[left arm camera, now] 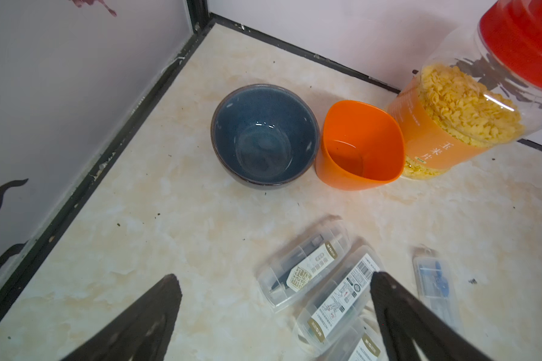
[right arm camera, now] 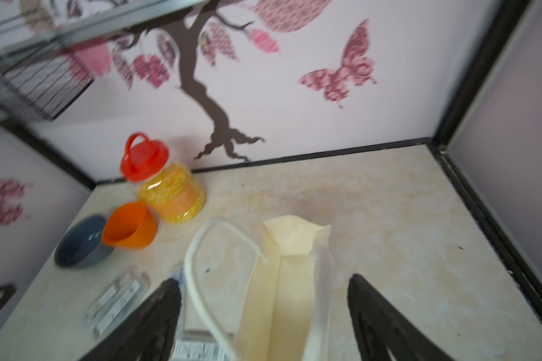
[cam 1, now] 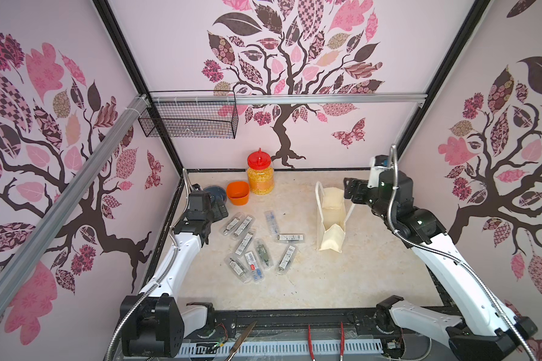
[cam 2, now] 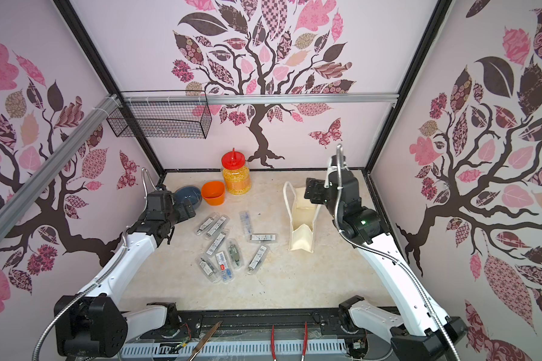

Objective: Put the compass set into the canvas bag
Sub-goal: Pick up the compass set at the center of the board.

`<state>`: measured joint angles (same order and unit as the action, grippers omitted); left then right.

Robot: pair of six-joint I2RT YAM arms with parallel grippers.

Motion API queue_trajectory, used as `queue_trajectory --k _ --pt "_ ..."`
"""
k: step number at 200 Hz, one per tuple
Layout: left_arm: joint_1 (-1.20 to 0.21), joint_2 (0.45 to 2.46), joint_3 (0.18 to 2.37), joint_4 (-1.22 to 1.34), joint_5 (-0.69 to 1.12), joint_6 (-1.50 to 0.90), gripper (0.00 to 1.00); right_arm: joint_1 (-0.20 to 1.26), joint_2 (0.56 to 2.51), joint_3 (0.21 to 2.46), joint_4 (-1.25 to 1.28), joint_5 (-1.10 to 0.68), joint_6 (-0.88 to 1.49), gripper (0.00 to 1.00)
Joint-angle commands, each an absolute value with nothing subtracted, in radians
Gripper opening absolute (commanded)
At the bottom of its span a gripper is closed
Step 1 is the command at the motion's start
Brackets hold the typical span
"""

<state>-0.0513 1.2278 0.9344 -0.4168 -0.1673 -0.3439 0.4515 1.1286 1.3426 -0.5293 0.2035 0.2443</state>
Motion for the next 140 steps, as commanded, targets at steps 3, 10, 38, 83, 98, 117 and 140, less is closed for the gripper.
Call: queue_trajectory --k 3,10,38,83,98,117,140 --pt "-0.052 1.252 1.007 -0.55 -0.066 -0.381 0.98 0.52 1.214 1.462 -0.743 0.092 0.09 0.86" --pt "-0.051 1.259 1.016 -0.563 -0.051 -0.39 0.98 0.558 1.244 1.492 -0.774 0.109 0.056 0.85" --pt "-0.02 1.303 1.067 -0.646 -0.033 -0.466 0.98 0.743 1.403 1.629 -0.907 0.208 0.003 0.86" --pt "0.021 1.309 1.08 -0.672 0.014 -0.491 0.98 0.809 1.585 1.618 -0.829 0.116 0.124 0.83" --pt "0.023 1.305 1.075 -0.672 0.023 -0.498 0.98 0.809 1.653 1.606 -0.795 0.091 0.154 0.83" --pt "0.024 1.313 1.081 -0.698 0.024 -0.52 0.98 0.809 1.773 1.647 -0.812 0.046 0.201 0.79" --pt "0.024 1.312 1.076 -0.707 0.041 -0.527 0.98 0.809 1.888 1.698 -0.813 0.033 0.254 0.77"
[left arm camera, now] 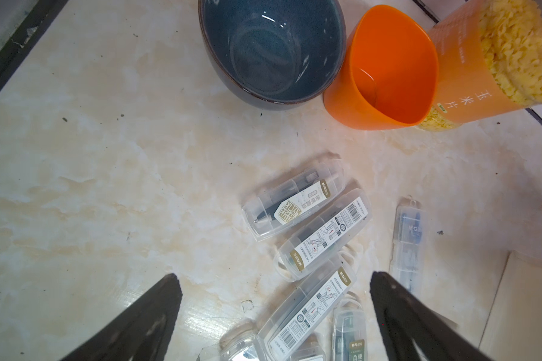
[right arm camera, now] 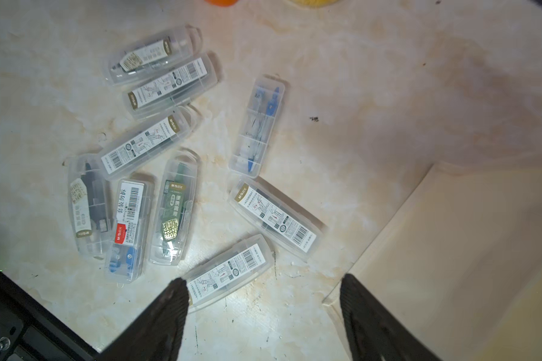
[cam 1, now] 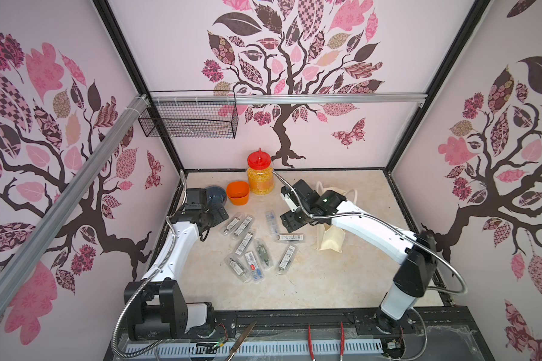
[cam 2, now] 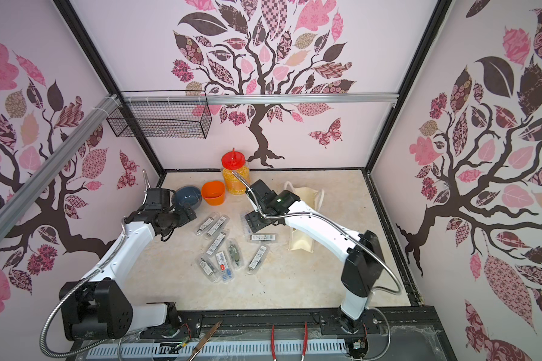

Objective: Put the compass set into the canvas bag
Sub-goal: Pick up the compass set at the center of the board.

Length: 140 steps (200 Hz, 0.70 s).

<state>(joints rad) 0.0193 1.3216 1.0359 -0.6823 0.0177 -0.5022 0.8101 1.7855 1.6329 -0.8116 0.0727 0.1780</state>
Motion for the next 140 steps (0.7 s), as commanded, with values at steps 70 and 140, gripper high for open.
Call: queue_trajectory --k 70,140 --pt "0.024 1.253 1.001 -0.715 0.001 -0.504 0.98 0.808 2.174 1.88 -0.809 0.034 0.348 0.75" --pt "0.023 1.228 0.97 -0.72 -0.016 -0.489 0.98 0.809 2.328 2.005 -0.805 0.074 0.351 0.68"
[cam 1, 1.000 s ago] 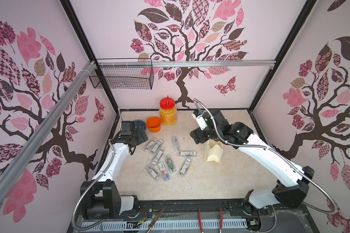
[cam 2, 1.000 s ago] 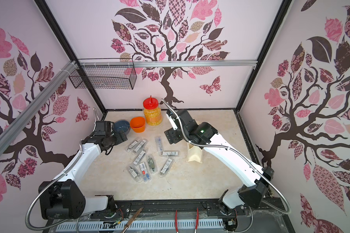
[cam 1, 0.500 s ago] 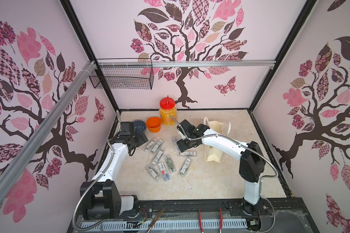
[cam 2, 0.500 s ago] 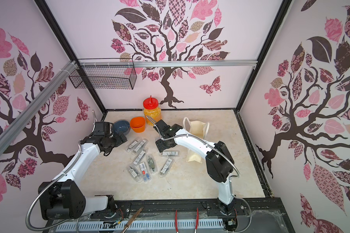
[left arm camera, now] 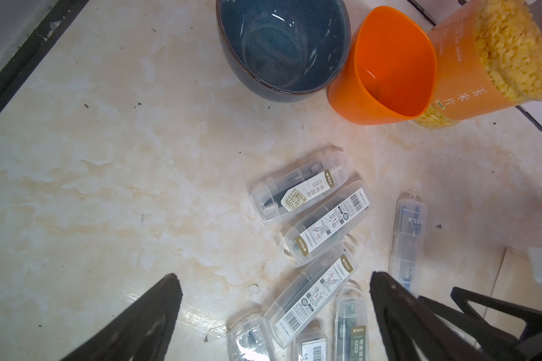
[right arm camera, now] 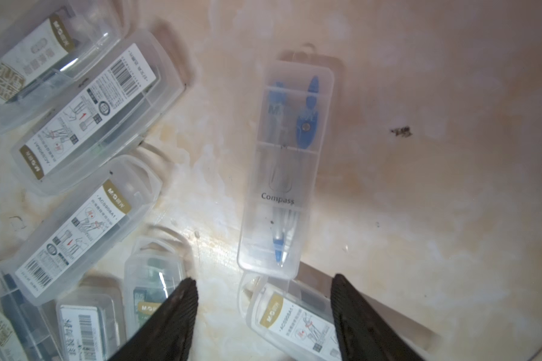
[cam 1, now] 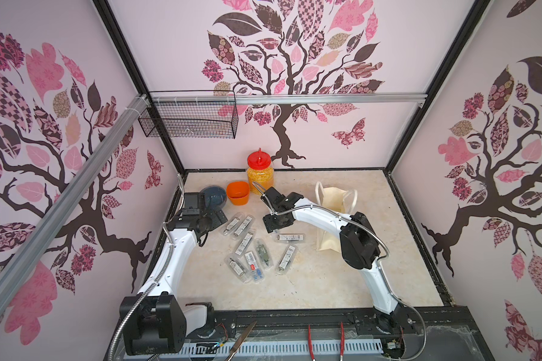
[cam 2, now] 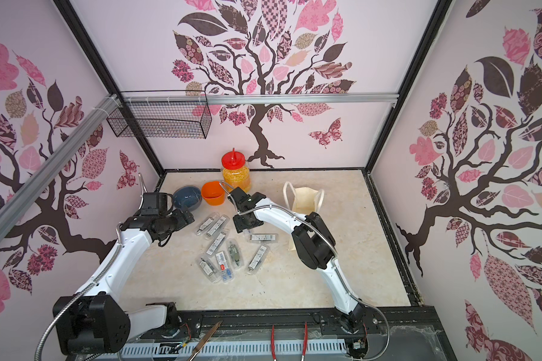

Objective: Put the compass set into the canvas bag
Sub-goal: Pick up the compass set at the center of the board.

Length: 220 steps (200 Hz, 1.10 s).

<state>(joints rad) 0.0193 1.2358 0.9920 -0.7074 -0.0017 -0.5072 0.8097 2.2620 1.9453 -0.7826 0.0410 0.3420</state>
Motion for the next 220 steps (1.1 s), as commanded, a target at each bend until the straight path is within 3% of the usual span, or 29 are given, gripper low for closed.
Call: queue_trajectory --k 1,105,220 --pt "0.023 1.228 0.971 -0.721 -0.016 -0.489 0.98 0.808 2.33 2.005 -0.804 0.076 0.351 0.68" --pt "0.022 1.257 0.977 -0.75 -0.011 -0.469 0.98 0.809 2.457 2.105 -0.801 0.174 0.331 0.65" --pt "0.01 1.301 0.997 -0.76 0.029 -0.467 0.98 0.809 2.521 2.164 -0.841 0.191 0.339 0.53"
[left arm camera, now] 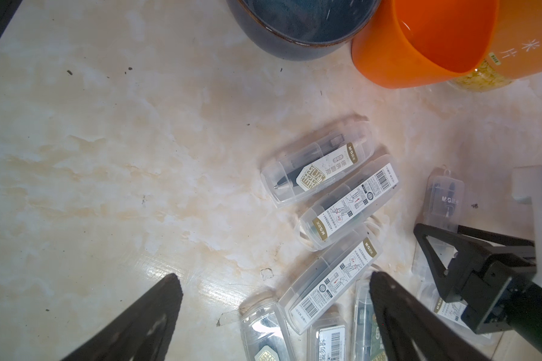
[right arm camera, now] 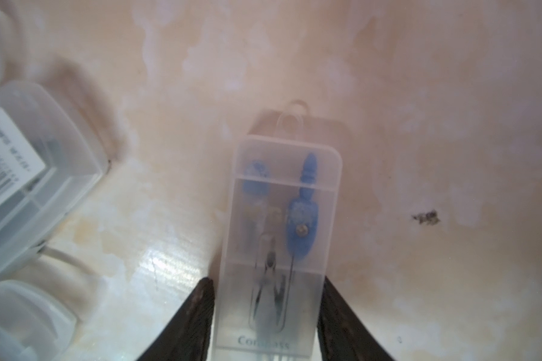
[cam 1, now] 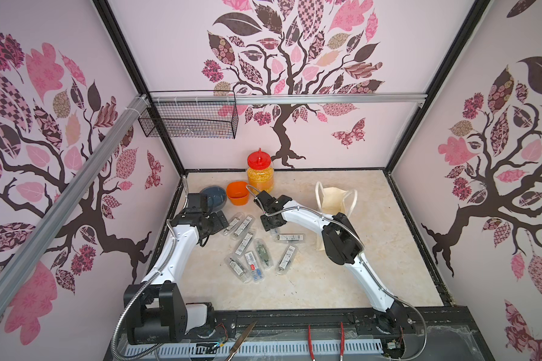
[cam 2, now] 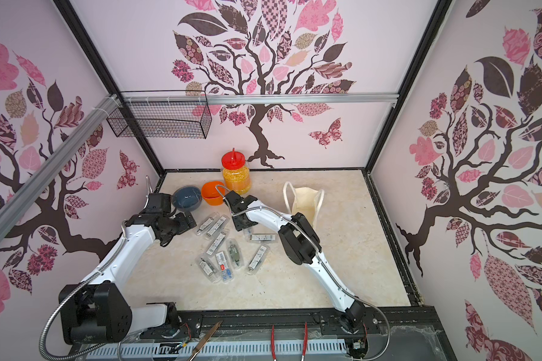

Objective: Put the compass set into the canvas bag
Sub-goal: Pick up the compass set at the center of the board.

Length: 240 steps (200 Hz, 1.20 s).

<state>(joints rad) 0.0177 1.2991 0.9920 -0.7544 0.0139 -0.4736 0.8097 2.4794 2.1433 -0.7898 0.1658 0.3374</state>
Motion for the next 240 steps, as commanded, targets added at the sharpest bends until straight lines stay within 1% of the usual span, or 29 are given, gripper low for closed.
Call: queue_trajectory --k 1,24,34,67,72,137,185,240 --pt "0.01 1.301 0.997 -0.76 0.029 -0.468 0.98 0.809 2.521 2.164 -0.842 0.191 0.341 0.52" --pt "0.0 1.302 0.994 -0.754 0.029 -0.469 0.98 0.81 2.506 2.16 -0.842 0.188 0.338 0.49" --pt "-0.001 1.304 0.994 -0.755 0.026 -0.471 0.98 0.809 2.498 2.162 -0.842 0.187 0.338 0.46" --pt "-0.012 1.301 0.996 -0.755 0.026 -0.469 0.98 0.809 2.477 2.169 -0.851 0.205 0.342 0.46" --pt "-0.014 1.301 0.998 -0.756 0.023 -0.47 0.98 0.81 2.439 2.169 -0.855 0.207 0.341 0.46" --pt "-0.044 1.264 0.989 -0.728 0.015 -0.489 0.98 0.808 2.264 2.169 -0.89 0.211 0.344 0.47" --pt "-0.091 1.264 1.004 -0.711 0.029 -0.5 0.98 0.802 2.058 2.168 -0.888 0.246 0.327 0.48" --pt "-0.118 1.23 0.993 -0.681 0.06 -0.538 0.97 0.719 1.878 2.236 -0.943 0.272 0.313 0.5"
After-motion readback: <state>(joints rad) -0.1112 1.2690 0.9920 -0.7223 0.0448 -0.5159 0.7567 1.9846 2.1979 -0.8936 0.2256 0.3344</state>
